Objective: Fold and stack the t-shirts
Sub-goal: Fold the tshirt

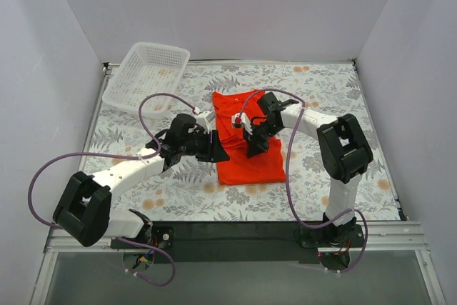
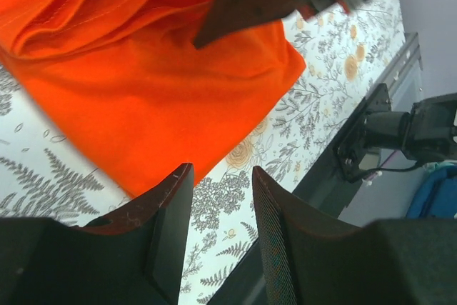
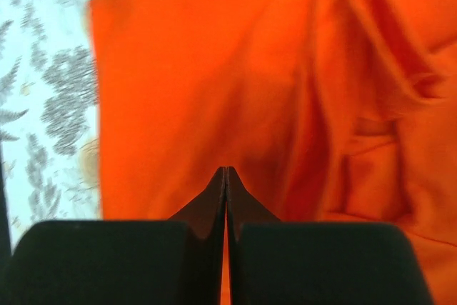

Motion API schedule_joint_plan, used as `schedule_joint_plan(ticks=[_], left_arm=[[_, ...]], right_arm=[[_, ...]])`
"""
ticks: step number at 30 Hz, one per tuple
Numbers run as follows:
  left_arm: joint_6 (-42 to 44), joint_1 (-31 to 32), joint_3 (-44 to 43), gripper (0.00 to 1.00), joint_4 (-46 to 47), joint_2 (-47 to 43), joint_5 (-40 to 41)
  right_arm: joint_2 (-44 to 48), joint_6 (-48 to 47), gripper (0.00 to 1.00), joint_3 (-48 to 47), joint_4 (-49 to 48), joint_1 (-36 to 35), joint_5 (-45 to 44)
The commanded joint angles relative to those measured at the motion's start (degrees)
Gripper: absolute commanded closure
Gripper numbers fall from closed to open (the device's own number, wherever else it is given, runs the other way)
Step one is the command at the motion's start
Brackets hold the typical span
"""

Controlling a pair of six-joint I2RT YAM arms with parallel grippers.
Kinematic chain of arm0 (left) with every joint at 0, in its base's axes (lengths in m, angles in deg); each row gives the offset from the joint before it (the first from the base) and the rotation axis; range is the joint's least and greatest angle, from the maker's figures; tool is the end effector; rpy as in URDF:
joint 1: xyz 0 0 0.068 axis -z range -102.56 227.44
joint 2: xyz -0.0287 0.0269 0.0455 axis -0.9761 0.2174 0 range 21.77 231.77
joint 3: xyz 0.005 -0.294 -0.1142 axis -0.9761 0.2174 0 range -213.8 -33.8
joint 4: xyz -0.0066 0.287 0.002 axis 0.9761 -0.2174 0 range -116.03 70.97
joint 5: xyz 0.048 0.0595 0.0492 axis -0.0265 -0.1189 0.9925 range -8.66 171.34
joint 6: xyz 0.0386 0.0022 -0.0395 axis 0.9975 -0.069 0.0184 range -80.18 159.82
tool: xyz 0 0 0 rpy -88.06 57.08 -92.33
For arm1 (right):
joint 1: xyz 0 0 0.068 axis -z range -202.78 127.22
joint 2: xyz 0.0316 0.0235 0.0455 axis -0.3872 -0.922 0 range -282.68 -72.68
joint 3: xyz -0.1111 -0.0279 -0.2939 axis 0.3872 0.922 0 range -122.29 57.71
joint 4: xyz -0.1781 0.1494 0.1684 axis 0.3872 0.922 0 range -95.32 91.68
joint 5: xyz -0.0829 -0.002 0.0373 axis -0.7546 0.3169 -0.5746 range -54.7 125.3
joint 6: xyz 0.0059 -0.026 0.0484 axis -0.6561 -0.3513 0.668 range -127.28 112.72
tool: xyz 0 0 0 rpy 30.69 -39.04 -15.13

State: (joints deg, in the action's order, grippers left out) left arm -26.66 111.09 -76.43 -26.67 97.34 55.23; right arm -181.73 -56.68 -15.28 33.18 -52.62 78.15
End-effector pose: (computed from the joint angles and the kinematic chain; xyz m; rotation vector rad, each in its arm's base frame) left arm 0.2291 -0.1724 0.2439 -0.4706 2.5821 -1.3093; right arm 0.3367 0.2227 0.1949 -1.7646 1.9145 0.9454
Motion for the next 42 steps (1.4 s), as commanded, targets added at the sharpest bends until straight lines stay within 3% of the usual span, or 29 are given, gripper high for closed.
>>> schedule_joint_plan(ticks=[1,11,19,24,26,35,37,42], left_arm=[[2.23,-0.16,1.41,0.63,6.49,1.33,-6.32],[7.06,-0.07,-7.19,0.61,7.91,18.81,-5.54],[7.51,-0.34,-18.44,0.6,4.04,29.89,5.69],[4.61,-1.39,-23.99,0.59,2.01,32.27,10.63],[4.17,-1.83,-24.08,0.57,1.93,31.66,12.13],[10.48,-3.15,-19.25,0.45,2.18,19.02,20.75],[14.86,-3.15,-15.66,0.44,3.68,14.81,16.56],[25.67,-2.8,-4.85,0.4,7.29,-1.1,2.75]], right_arm=[[-1.86,6.77,0.99,-4.78,-4.82,0.23,-6.88],[-0.56,16.18,0.99,-7.17,-15.9,1.54,-21.14],[7.97,14.26,0.97,-0.24,-16.18,4.44,-14.04],[17.81,2.78,0.93,8.03,-11.0,5.23,-7.36],[22.1,-0.93,0.89,11.72,-9.07,5.41,-5.41],[42.14,-27.73,0.48,32.17,-2.99,5.41,-3.65],[44.1,-32.31,0.38,35.18,-1.86,5.41,-3.65],[40.59,-34.1,0.33,38.62,-3.86,5.24,-4.35]])
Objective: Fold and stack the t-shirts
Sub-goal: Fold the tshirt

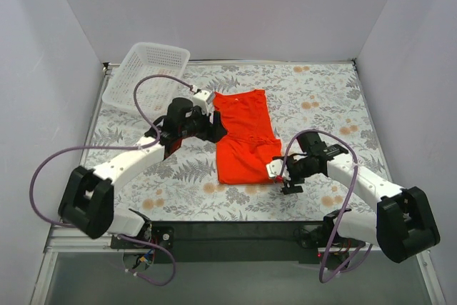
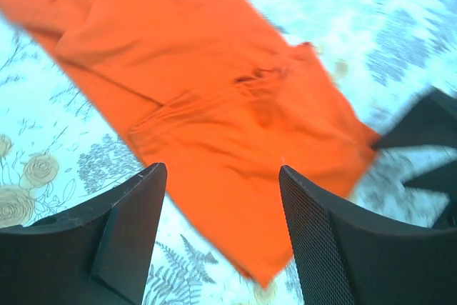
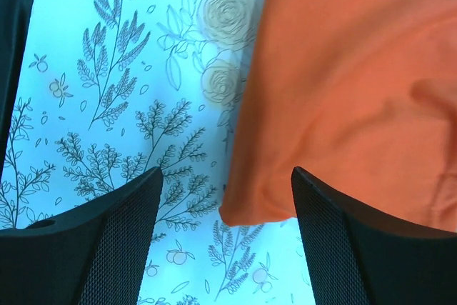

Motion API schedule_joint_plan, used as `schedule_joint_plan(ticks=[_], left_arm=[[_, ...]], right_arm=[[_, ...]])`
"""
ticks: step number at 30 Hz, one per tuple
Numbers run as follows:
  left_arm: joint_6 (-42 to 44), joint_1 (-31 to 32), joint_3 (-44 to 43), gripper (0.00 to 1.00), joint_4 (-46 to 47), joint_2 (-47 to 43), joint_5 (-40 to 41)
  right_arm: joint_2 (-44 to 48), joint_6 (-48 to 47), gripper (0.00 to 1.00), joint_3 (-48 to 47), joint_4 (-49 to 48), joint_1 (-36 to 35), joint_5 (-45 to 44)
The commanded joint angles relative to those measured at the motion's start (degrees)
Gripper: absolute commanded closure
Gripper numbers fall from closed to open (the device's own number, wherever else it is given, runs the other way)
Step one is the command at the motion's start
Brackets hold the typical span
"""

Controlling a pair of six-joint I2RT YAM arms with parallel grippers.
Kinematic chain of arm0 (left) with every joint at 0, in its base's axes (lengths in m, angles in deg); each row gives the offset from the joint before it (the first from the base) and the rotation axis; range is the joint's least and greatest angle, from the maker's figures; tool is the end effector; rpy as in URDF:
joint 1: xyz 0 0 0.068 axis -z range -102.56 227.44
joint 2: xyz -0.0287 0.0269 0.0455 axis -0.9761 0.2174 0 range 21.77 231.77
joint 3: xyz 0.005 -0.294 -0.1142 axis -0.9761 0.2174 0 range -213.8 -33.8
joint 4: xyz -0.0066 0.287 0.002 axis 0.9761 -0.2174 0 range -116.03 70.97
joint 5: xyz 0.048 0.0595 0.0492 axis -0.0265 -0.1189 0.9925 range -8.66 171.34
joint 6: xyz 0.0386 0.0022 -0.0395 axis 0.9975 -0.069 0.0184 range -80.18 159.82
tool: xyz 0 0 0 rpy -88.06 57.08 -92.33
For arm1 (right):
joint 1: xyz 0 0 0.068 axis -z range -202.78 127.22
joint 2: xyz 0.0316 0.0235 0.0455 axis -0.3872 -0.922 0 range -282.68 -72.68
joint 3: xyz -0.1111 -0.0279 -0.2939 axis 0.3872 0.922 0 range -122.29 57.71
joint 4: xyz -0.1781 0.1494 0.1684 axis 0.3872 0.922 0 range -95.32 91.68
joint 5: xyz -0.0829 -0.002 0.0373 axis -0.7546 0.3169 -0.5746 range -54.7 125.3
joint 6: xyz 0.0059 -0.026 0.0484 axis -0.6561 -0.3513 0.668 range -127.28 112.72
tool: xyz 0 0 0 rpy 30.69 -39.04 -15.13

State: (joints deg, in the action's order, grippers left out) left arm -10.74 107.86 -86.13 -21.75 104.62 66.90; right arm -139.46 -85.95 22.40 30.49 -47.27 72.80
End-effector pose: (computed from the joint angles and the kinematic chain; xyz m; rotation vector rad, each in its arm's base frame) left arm 0.2876 -0.1797 0.2719 -0.2508 2.3242 -1.0428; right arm 0.1745 0.1047 0.2098 -2.0256 1.3931 0.5168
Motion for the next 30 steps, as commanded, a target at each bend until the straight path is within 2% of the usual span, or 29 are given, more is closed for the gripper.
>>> schedule_joint_plan(ticks=[1,5,6,9,12,18,19,25,30], left_arm=[[11.52,0.78,6.79,0.4,2.37,-10.32,-10.6],[23.03,4.55,16.72,0.36,1.93,-21.3,-18.95],[28.1,6.05,20.92,0.35,2.02,-24.89,-19.14],[34.1,11.5,26.04,0.33,2.28,-27.3,-16.26],[36.32,16.33,26.58,0.34,1.58,-24.85,-12.04],[39.22,20.82,25.44,0.35,4.11,-15.89,-4.56],[39.66,21.26,25.18,0.35,5.61,-15.01,-1.42],[41.6,22.23,24.39,0.36,9.57,-9.99,3.88],[42.57,22.58,23.86,0.37,11.51,-6.49,4.42]], right_arm=[[-2.29,-4.39,0.33,1.03,-1.97,-0.03,0.74],[-5.63,-2.19,0.34,1.3,-5.04,-0.38,-0.84],[-5.99,-1.4,0.36,1.38,-6.27,-0.38,-1.19],[-7.13,-0.34,0.39,1.82,-8.21,-0.38,-2.69],[-7.83,0.97,0.46,2.0,-8.83,-0.38,-2.78],[-8.27,2.3,0.56,1.74,-9.36,-0.21,-2.69],[-8.1,2.47,0.57,1.74,-9.44,-0.21,-2.6],[-8.54,3.0,0.61,1.65,-9.53,0.41,-1.64],[-9.15,3.0,0.64,2.0,-9.53,1.28,-1.46]])
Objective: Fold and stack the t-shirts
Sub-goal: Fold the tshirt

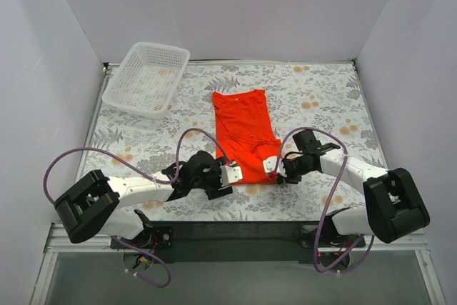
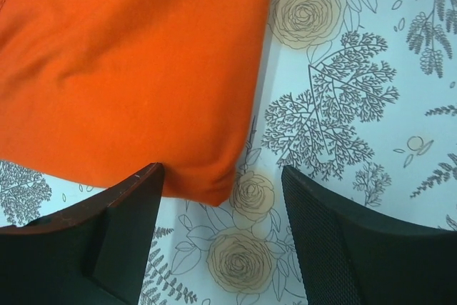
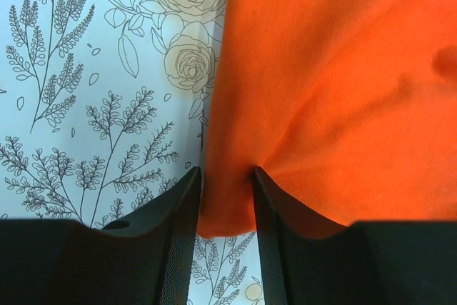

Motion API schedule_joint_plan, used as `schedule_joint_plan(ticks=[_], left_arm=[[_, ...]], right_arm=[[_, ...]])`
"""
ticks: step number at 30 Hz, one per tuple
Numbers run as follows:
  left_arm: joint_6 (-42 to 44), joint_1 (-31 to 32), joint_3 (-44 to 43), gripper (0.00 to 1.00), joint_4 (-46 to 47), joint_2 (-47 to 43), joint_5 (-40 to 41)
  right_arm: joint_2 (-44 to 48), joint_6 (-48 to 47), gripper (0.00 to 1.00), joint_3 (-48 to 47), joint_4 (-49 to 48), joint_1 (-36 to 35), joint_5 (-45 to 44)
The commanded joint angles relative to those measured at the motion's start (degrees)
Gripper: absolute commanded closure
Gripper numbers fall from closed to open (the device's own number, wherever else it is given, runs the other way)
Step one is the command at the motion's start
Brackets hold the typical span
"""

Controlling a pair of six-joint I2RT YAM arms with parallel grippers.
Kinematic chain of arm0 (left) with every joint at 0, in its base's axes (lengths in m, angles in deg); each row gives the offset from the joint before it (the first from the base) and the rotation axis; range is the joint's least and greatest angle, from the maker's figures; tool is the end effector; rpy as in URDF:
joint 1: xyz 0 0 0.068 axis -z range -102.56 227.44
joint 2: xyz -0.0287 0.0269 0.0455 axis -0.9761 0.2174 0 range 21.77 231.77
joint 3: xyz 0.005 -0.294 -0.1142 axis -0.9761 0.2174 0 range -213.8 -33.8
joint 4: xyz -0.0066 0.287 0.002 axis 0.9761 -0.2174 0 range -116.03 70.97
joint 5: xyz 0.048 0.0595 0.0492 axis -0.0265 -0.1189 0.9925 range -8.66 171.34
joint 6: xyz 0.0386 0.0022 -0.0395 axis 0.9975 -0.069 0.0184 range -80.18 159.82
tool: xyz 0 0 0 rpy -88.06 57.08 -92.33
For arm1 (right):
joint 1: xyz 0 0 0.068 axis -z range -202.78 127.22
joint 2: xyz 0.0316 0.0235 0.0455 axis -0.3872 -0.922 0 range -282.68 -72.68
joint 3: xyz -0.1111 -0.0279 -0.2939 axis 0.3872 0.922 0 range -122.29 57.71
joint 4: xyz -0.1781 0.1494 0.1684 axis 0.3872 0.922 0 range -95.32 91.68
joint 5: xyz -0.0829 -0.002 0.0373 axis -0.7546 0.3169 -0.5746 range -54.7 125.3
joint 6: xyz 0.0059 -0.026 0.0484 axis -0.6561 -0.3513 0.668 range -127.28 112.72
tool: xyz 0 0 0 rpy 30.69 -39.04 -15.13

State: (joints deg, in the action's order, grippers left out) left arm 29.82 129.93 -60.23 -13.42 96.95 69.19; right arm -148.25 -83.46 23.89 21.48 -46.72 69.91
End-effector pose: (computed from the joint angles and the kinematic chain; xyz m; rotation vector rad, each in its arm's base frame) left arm 0.1439 -0.2005 0.1703 0.9876 2.2307 -0.7695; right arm 0.1967 0.1107 0.1775 -2.0154 1.4947 0.4918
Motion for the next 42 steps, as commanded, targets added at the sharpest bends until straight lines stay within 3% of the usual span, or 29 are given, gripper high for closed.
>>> schedule_joint_plan(ticks=[1,5,9,11,12,13,15,20,24,26,34,42], left_arm=[[2.0,0.51,-2.21,0.38,3.18,1.9,2.04],[2.09,0.95,-2.3,0.43,3.09,4.71,3.0],[2.09,1.04,-2.04,0.53,2.92,6.21,4.49],[2.18,1.04,-2.3,0.72,2.13,6.04,4.67],[2.0,1.12,-2.48,0.79,1.69,5.51,4.5],[1.48,1.38,-2.57,0.91,0.99,4.72,4.15],[1.04,1.56,-2.04,1.0,0.29,0.95,3.01],[0.86,1.83,-1.07,1.0,-3.93,-7.23,-4.99],[2.26,1.3,-3.09,1.0,-6.73,-9.61,-7.81],[2.44,-1.59,-4.41,1.0,-7.1,-8.47,-11.3],[-1.07,-22.75,-14.95,1.0,0.28,4.6,-23.62],[-4.41,-29.28,-30.77,1.0,4.75,21.67,-20.65]], right_arm=[[-0.63,0.68,0.65,0.6,-0.53,1.0,1.77],[-0.98,0.68,0.67,0.95,-0.53,1.97,2.3],[-1.68,0.95,0.73,0.69,-0.35,2.41,2.83],[-1.6,1.21,0.79,0.43,0.35,2.5,3.27],[-1.34,1.12,0.87,0.08,0.79,2.59,3.53],[-0.55,1.3,0.9,-0.27,2.62,2.59,3.88],[0.07,1.3,0.95,-2.73,5.96,2.59,4.32],[1.91,-3.01,0.99,-9.15,20.02,2.67,7.22],[2.36,1.54,0.99,-16.59,19.78,2.59,9.69],[-1.84,4.19,0.99,-21.35,19.86,2.67,8.72],[-24.95,14.29,0.99,-46.22,17.84,6.27,6.17],[-45.07,23.17,0.99,-73.47,15.3,7.24,3.72]])
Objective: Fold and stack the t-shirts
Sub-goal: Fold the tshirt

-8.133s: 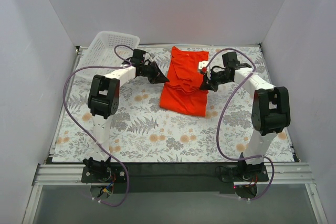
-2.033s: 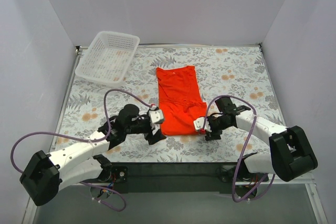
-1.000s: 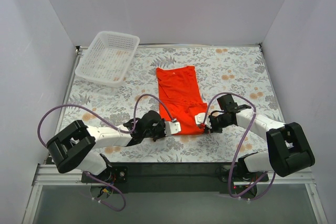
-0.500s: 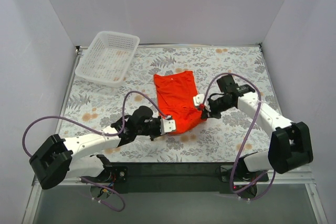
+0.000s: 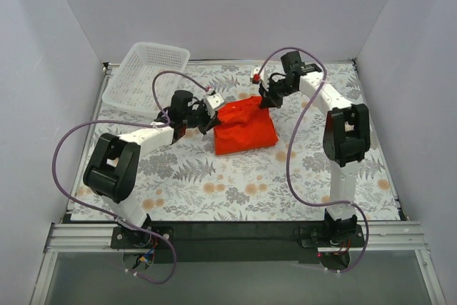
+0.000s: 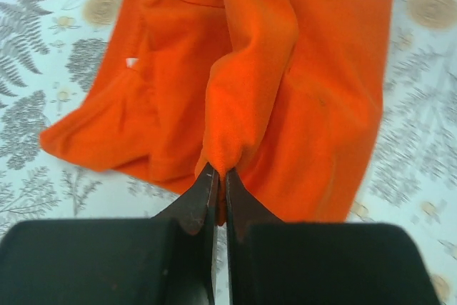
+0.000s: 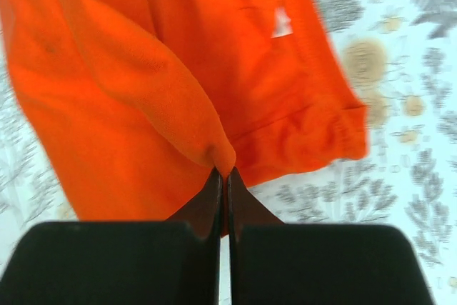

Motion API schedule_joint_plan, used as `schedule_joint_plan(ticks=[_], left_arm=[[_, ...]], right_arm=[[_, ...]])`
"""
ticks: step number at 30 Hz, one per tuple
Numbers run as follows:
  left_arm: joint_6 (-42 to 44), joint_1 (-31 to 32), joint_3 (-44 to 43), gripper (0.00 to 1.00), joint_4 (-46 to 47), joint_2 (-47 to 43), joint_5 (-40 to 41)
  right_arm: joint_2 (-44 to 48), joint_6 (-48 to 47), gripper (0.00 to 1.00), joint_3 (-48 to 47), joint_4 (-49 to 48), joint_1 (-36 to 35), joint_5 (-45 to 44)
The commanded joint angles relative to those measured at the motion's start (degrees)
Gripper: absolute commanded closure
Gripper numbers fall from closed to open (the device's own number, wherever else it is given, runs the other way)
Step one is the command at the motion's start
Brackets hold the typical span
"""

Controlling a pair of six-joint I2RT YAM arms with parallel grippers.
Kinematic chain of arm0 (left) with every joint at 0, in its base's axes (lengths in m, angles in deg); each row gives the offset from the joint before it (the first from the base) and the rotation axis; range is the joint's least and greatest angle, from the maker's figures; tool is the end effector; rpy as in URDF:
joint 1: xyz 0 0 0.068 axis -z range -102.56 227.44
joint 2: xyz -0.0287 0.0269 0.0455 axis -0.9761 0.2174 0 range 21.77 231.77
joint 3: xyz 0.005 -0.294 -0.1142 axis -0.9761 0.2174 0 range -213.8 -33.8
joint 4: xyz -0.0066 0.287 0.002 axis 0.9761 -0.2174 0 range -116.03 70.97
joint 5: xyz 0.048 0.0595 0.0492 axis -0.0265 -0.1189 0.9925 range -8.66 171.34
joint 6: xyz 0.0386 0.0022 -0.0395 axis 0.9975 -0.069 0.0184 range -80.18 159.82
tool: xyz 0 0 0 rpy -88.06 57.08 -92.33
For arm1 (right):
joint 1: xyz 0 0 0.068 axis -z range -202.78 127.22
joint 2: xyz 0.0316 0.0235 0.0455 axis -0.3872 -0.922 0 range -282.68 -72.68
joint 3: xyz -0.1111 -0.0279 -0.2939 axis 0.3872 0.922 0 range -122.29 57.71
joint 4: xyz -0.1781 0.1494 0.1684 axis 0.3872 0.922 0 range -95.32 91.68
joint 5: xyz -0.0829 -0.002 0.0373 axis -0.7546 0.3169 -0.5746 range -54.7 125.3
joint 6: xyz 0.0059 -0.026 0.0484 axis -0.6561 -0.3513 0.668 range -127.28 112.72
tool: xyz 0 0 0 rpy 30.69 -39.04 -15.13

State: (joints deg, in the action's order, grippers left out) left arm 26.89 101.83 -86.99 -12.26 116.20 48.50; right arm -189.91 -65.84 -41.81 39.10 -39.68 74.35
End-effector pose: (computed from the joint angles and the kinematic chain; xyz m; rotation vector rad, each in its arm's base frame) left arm 0.3332 -0.1735 0.2264 0.5605 2.1605 -0.9873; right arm 0.4587 0.1641 0.2704 -1.6326 1.7656 0.5825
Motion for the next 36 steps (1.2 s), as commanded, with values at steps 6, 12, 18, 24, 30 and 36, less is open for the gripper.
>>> schedule_joint_plan(ticks=[6,12,18,24,30,36], left_arm=[[-3.42,-3.29,-11.23,1.0,7.65,9.62,6.73],[-5.08,-3.9,-15.88,1.0,11.95,16.22,13.32],[-5.35,-4.08,-13.26,1.0,16.07,15.17,14.99],[-6.84,-4.25,-7.64,1.0,22.14,10.78,15.69],[-10.01,-4.43,-5.08,1.0,23.74,10.5,22.81],[-16.25,-7.07,-3.41,1.0,26.2,12.44,25.46]], right_arm=[[-11.25,12.76,0.99,-16.66,-10.38,0.38,-1.61],[-15.56,17.43,0.99,-18.51,-16.91,0.12,-2.92],[-16.36,22.53,0.99,-15.61,-25.34,-0.32,-1.35],[-14.09,28.22,0.99,-13.42,-31.23,-0.23,2.6],[-17.31,41.5,0.99,-14.55,-43.88,-2.34,-2.54],[-23.74,46.97,0.99,-18.33,-50.31,-6.99,-15.29]])
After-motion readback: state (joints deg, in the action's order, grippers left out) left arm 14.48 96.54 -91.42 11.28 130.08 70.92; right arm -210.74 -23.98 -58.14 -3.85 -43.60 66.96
